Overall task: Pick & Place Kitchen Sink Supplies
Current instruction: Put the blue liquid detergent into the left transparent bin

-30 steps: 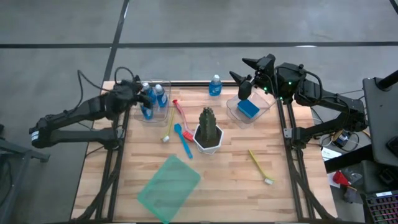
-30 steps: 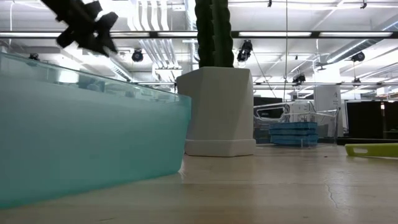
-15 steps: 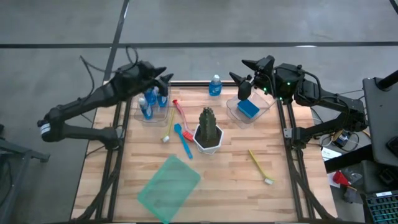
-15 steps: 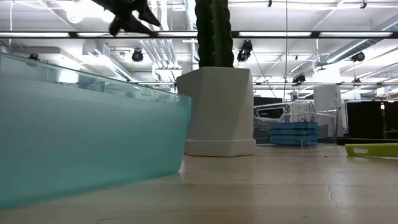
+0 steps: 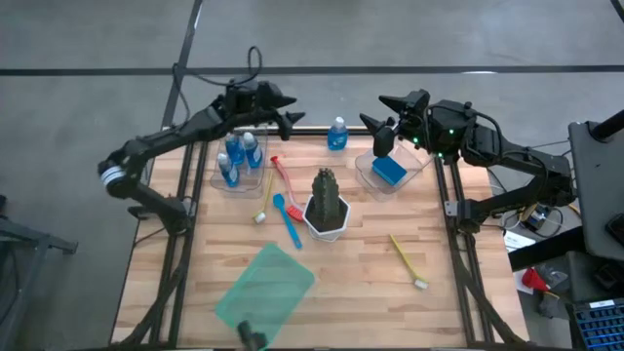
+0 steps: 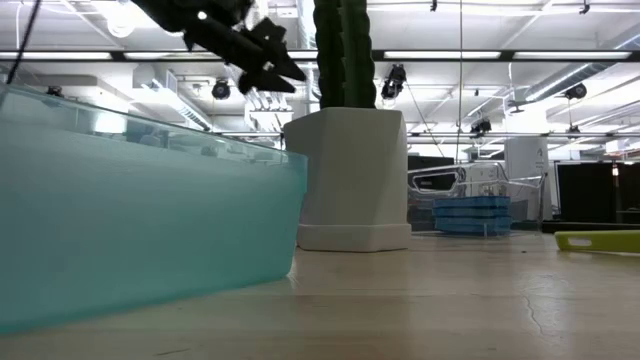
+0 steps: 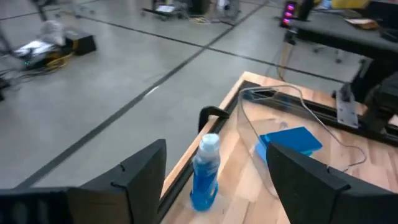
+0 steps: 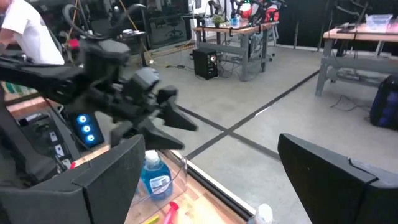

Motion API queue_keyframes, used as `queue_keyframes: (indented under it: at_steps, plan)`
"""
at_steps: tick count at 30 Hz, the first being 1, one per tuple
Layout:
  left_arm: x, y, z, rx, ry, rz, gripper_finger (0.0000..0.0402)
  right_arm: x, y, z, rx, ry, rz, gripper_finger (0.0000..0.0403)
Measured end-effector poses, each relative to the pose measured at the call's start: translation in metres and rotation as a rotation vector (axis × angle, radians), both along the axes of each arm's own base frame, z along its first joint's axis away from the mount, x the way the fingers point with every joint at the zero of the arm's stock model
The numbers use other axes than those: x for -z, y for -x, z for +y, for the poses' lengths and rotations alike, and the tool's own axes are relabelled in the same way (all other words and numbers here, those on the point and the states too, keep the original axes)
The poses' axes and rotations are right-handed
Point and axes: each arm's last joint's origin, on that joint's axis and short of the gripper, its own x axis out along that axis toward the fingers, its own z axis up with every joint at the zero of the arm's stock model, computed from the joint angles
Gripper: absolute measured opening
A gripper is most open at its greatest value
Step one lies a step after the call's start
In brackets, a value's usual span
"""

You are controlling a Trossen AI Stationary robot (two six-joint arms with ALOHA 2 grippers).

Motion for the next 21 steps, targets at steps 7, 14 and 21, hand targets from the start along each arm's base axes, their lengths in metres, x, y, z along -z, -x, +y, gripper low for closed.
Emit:
queue_keyframes:
  at_steps: [7,14,21]
  plan:
    - [0.026,-0.031,0.031,0.126,-0.003,0.075,0.0266,0.000,0.000,0.000,0.001,-0.007,-0.004,0.0366]
    - [0.055,-0.058,0.053,0.234,0.023,0.111,0.0264,0.001,0.000,0.000,0.003,-0.015,-0.001,0.0366]
    - [0.078,-0.084,0.073,0.315,0.016,0.114,0.0262,0.004,0.001,0.000,0.015,-0.077,-0.010,0.0366]
